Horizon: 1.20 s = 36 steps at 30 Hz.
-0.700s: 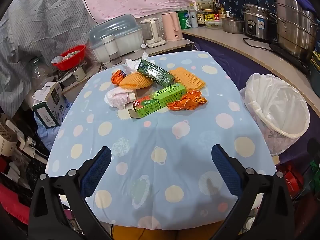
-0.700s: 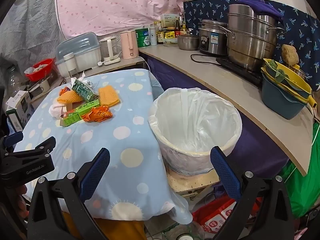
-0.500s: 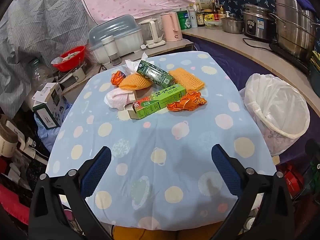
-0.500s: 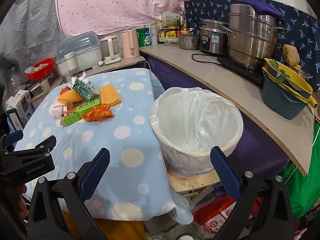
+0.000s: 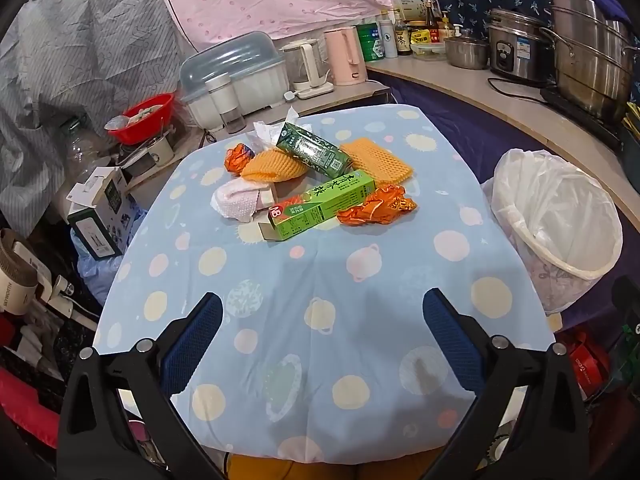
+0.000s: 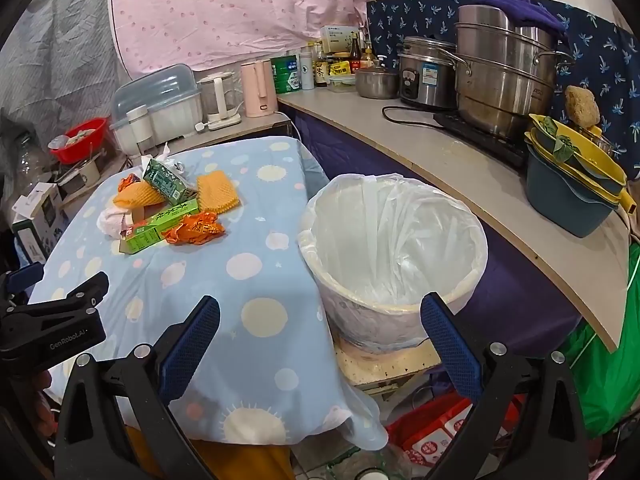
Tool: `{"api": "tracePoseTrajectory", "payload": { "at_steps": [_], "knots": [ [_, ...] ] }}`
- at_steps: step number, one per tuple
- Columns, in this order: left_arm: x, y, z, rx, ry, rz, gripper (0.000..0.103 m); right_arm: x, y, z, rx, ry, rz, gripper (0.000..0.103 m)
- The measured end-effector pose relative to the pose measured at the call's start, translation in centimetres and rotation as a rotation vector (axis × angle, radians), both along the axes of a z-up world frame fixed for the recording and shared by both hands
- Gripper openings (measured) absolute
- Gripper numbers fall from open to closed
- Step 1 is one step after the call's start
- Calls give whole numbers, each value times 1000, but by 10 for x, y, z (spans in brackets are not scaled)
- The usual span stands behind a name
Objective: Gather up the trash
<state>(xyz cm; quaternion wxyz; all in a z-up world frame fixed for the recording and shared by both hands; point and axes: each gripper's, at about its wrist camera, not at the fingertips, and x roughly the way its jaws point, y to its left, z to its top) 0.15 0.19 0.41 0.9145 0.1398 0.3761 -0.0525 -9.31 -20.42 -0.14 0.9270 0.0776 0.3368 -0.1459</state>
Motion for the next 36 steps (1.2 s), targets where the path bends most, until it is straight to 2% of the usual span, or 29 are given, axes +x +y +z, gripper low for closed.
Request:
{"api": "tracePoseTrajectory", "payload": {
  "at_steps": [18,36],
  "knots": [
    [-2,-7,-6,10,-18,-8,95,1,-4,-2,8,-4,-2,96],
    [-7,-13,-8,-3,-15,-58,95,-1,-12,1,16,-10,-8,96]
  ]
}}
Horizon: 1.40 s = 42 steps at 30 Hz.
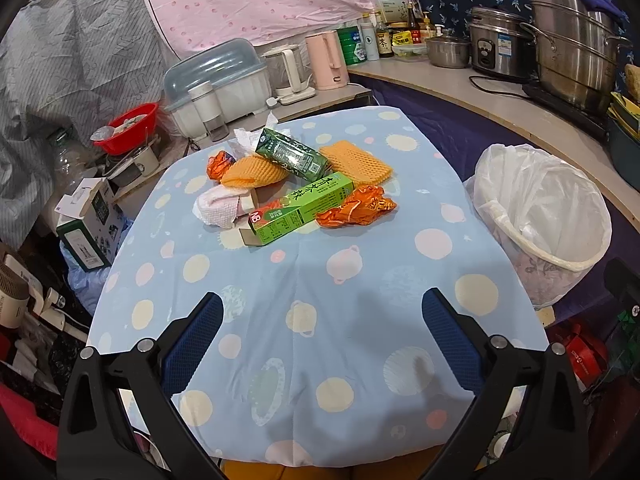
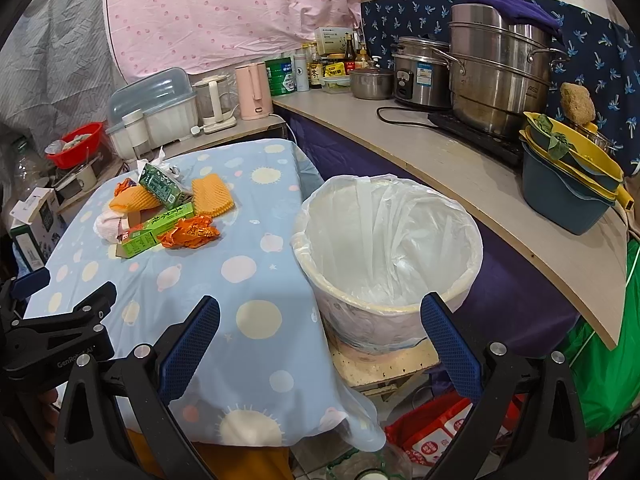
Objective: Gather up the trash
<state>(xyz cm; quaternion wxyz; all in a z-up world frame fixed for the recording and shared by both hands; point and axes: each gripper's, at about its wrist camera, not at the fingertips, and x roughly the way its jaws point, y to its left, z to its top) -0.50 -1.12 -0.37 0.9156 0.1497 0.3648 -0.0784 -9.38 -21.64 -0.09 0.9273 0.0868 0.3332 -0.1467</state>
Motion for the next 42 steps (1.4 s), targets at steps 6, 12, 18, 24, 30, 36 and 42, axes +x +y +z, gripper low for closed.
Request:
{"api": "tracePoseTrajectory", "payload": {
  "at_steps": [6,12,18,24,30,36,42],
  "knots": [
    [-1,-2,1,2,-5,-7,95,0,-2,1,0,0,0,96],
    [-1,-2,1,1,-4,-8,95,-1,-2,0,0,-1,-1,96],
    [-2,-3,1,2,-6,-8,95,-1,-2,0,0,-1,0,96],
    [-2,-4,1,3,-6,-10,95,0,-2,0,-1,0,-1,96],
    [-3,-5,2,4,-6,-13,95,-2,-4,1,1,-2,-5,96],
    [-4,-7,1,6,-9,-14,95,-1,-4,1,-3,-2,-5,96],
    [-4,-8,1,7,-7,-11,95,-1,-5,1,0,0,-3,96]
  ]
}}
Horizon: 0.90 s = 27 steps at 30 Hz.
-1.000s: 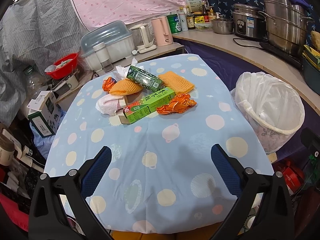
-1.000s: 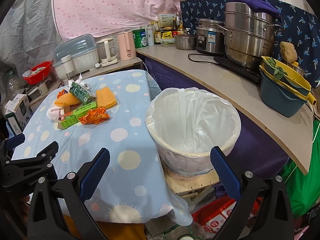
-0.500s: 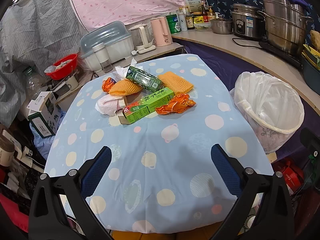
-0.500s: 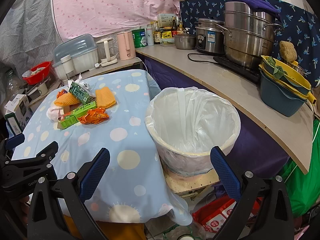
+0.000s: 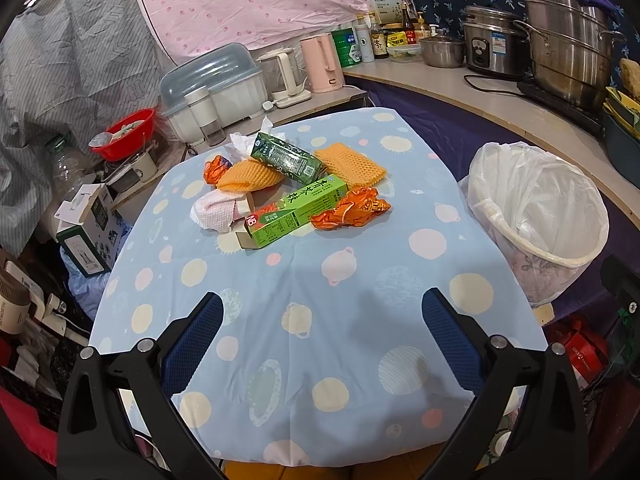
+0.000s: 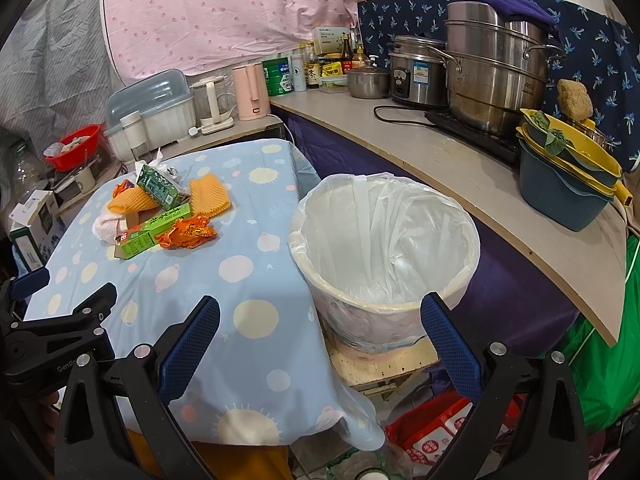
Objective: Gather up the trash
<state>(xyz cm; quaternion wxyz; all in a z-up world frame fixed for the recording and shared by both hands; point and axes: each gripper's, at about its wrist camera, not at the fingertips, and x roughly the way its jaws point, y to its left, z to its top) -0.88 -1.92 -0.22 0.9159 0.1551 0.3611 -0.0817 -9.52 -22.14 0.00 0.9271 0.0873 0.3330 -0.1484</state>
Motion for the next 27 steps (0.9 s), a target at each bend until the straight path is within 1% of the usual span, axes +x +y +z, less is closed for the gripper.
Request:
{"api": "tracePoseTrajectory", "payload": {
  "at_steps": [13,19,27],
  "knots": [
    [2,0,0,-3,8,0,95,0,0,0,1,1,-2,96],
    [12,5,-4,-16,45,7,95,5,1,-5,-3,17,-10,96],
    [33,15,-13,-40,82,20,95,22,9,-9,-14,26,-24,96]
  ]
}}
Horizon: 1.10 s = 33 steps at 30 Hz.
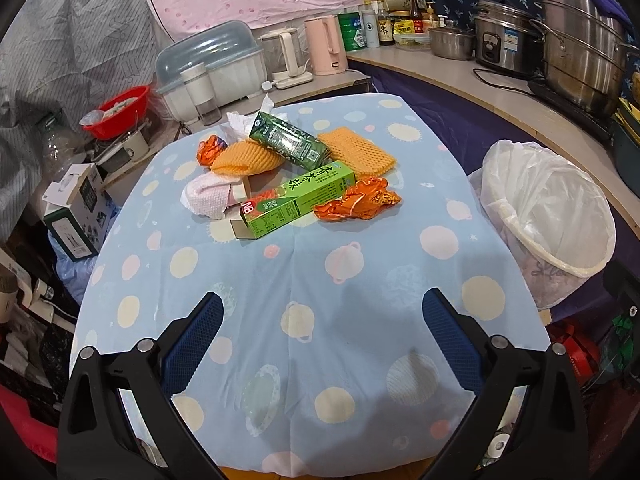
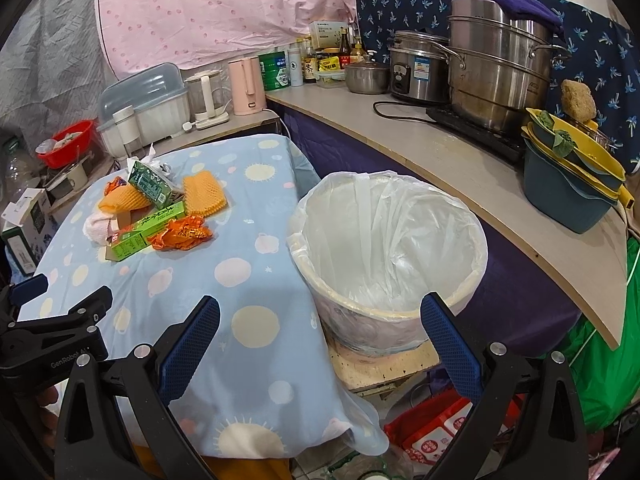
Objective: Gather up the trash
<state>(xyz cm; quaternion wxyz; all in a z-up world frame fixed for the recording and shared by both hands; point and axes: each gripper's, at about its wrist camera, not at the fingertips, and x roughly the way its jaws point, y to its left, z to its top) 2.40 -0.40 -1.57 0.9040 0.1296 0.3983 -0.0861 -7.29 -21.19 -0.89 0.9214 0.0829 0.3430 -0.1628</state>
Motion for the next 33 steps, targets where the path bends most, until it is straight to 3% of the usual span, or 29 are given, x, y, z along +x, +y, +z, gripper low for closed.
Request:
{"api": "tracePoseTrajectory", "payload": {
  "at_steps": [17,33],
  "knots": [
    [76,81,-29,-54,44,154,95,83,45,-29,34,44,55,96],
    [140,117,-57,-116,105,196,95,196,96,-59,71,48,151,96]
  ]
}}
